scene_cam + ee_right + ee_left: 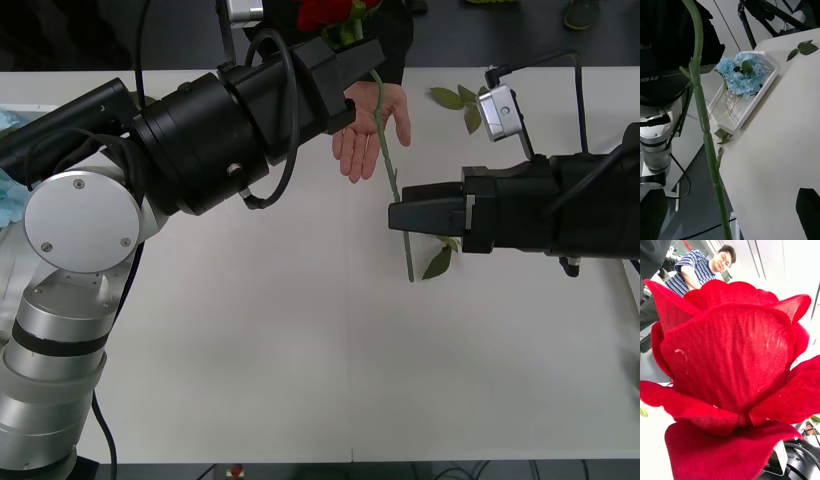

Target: Place the red flowers into the right box and the blue flowers into the left box. If a person shows an open palm, hand one flower to the person first, then continue sorting.

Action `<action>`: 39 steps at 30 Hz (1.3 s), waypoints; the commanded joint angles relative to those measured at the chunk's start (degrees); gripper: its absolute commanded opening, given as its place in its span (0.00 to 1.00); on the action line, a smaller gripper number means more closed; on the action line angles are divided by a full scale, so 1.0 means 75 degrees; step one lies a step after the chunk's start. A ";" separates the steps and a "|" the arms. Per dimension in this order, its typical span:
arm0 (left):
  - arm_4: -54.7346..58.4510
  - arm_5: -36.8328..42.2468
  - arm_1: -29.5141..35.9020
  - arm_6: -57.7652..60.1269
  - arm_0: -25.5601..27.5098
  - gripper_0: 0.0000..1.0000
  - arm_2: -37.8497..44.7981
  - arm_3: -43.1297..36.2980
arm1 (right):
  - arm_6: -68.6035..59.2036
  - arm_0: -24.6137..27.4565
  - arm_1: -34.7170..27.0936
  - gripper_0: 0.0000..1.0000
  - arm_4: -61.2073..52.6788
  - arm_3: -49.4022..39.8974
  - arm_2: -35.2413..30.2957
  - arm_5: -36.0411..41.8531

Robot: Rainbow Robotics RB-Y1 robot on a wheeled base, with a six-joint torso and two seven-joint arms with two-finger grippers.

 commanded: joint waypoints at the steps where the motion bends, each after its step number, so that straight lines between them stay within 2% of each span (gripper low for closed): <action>1: 0.0106 -0.0050 -0.0052 -0.0240 -0.0207 0.00 -0.0154 -0.0097 | -0.0194 -0.0168 0.0113 0.71 -0.0019 -0.0342 0.0020 -0.0113; 3: 0.0106 -0.0050 -0.0052 -0.0240 -0.0207 0.00 -0.0143 -0.0097 | -0.0194 -0.0168 0.0148 0.31 -0.0031 -0.0342 0.0043 -0.0113; 5: 0.0106 -0.0050 -0.0052 -0.0252 -0.0207 0.00 -0.0143 -0.0097 | -0.0205 -0.0168 0.0160 0.17 -0.0031 -0.0342 0.0090 -0.0136; 6: 0.0106 -0.0050 -0.0052 -0.0252 -0.0207 0.00 -0.0143 -0.0085 | -0.0205 -0.0168 0.0160 0.14 -0.0031 -0.0342 0.0113 -0.0148; 12: 0.0095 -0.0050 -0.0040 -0.0240 -0.0207 0.00 -0.0143 -0.0085 | -0.0182 -0.0168 0.0172 0.01 -0.0031 -0.0366 0.0149 -0.0183; 24: 0.0106 -0.0050 -0.0028 -0.0240 -0.0207 0.00 -0.0143 -0.0085 | -0.0205 -0.0168 0.0195 0.00 -0.0078 -0.0366 0.0149 -0.0183; 25: 0.0106 -0.0062 -0.0016 -0.0240 -0.0207 0.05 -0.0143 -0.0097 | -0.0205 -0.0156 0.0183 0.00 -0.0113 -0.0366 0.0137 -0.0183; 26: 0.0106 -0.0050 -0.0016 -0.0240 -0.0207 0.20 -0.0143 -0.0085 | -0.0205 -0.0156 0.0183 0.00 -0.0125 -0.0366 0.0137 -0.0183; 27: 0.0095 -0.0050 -0.0005 -0.0240 -0.0207 0.53 -0.0143 -0.0085 | -0.0205 -0.0168 0.0183 0.00 -0.0148 -0.0366 0.0137 -0.0183; 28: 0.0095 -0.0050 0.0007 -0.0240 -0.0207 0.68 -0.0143 -0.0085 | -0.0194 -0.0168 0.0183 0.00 -0.0172 -0.0366 0.0137 -0.0183; 30: 0.0130 -0.0050 0.0030 -0.0228 -0.0207 0.86 -0.0143 -0.0097 | -0.0194 -0.0156 0.0183 0.00 -0.0195 -0.0389 0.0113 -0.0183; 33: 0.0142 -0.0015 0.0124 -0.0228 -0.0196 0.99 -0.0143 -0.0097 | -0.0194 -0.0156 0.0183 0.00 -0.0230 -0.0389 0.0113 -0.0183; 39: 0.0317 0.0688 0.0687 -0.0240 -0.0090 1.00 0.0162 -0.0190 | -0.0182 -0.0156 0.0183 0.00 -0.0300 -0.0401 0.0020 -0.0183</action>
